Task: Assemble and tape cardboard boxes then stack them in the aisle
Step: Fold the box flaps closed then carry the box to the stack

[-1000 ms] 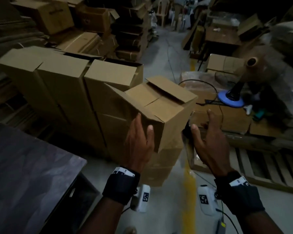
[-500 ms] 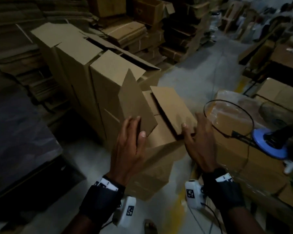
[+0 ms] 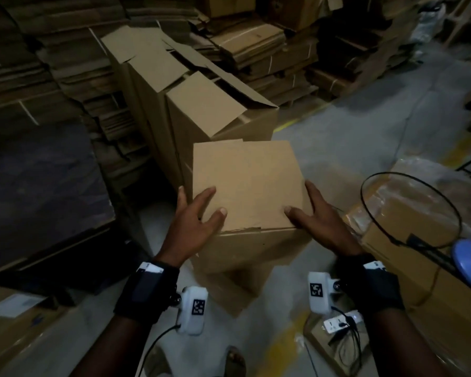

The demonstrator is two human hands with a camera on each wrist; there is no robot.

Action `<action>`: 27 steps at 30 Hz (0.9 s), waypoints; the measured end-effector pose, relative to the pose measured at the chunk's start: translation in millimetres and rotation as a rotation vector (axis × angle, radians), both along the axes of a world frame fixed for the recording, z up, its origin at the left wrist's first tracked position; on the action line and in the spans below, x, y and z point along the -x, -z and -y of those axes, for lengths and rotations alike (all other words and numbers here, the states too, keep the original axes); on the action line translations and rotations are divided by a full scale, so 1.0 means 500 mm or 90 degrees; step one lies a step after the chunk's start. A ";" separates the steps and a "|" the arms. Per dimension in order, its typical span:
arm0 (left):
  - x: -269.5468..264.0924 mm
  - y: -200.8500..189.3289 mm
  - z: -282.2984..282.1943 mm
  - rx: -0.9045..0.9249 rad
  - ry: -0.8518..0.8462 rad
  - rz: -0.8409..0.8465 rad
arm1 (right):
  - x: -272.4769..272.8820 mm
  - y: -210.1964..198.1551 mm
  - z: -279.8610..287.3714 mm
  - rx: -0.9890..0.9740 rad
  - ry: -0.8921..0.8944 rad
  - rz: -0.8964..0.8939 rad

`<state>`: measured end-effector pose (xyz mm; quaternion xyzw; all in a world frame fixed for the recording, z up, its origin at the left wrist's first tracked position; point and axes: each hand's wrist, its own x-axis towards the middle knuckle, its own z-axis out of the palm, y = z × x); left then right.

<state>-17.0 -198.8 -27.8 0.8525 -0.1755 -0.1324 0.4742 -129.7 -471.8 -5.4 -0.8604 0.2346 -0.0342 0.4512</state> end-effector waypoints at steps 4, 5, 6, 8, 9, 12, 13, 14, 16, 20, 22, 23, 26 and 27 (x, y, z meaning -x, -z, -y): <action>-0.002 0.016 0.012 0.081 0.003 -0.047 | -0.013 0.020 0.015 -0.083 0.004 0.001; -0.001 0.018 0.016 0.101 -0.009 -0.056 | -0.012 0.024 0.019 -0.101 0.006 0.008; 0.000 0.018 0.019 0.111 -0.019 -0.065 | -0.012 0.025 0.021 -0.120 0.008 0.015; 0.005 0.012 0.020 0.115 -0.025 -0.085 | -0.008 0.018 0.015 -0.145 0.017 0.028; 0.010 0.007 0.016 0.112 -0.027 -0.092 | -0.003 0.013 0.011 -0.153 0.021 0.034; 0.037 -0.021 -0.010 0.097 -0.039 -0.099 | 0.014 -0.011 -0.012 -0.163 0.023 0.052; 0.048 -0.034 -0.024 0.092 -0.048 -0.094 | 0.021 -0.019 -0.023 -0.173 0.022 0.060; 0.059 -0.046 -0.041 0.086 -0.056 -0.089 | 0.026 -0.027 -0.037 -0.186 0.017 0.066; 0.077 -0.070 -0.080 0.081 -0.076 -0.080 | 0.034 -0.039 -0.071 -0.210 -0.005 0.076; 0.101 -0.103 -0.177 0.082 -0.139 -0.065 | 0.023 -0.055 -0.156 -0.195 -0.058 0.090; 0.111 -0.113 -0.236 0.090 -0.175 -0.058 | 0.005 -0.057 -0.212 -0.174 -0.095 0.092; 0.117 -0.119 -0.266 0.092 -0.193 -0.057 | -0.004 -0.059 -0.242 -0.168 -0.116 0.094; 0.138 -0.133 -0.370 0.102 -0.256 -0.056 | -0.039 -0.063 -0.342 -0.175 -0.182 0.097; 0.146 -0.137 -0.406 0.109 -0.276 -0.051 | -0.052 -0.066 -0.380 -0.180 -0.204 0.096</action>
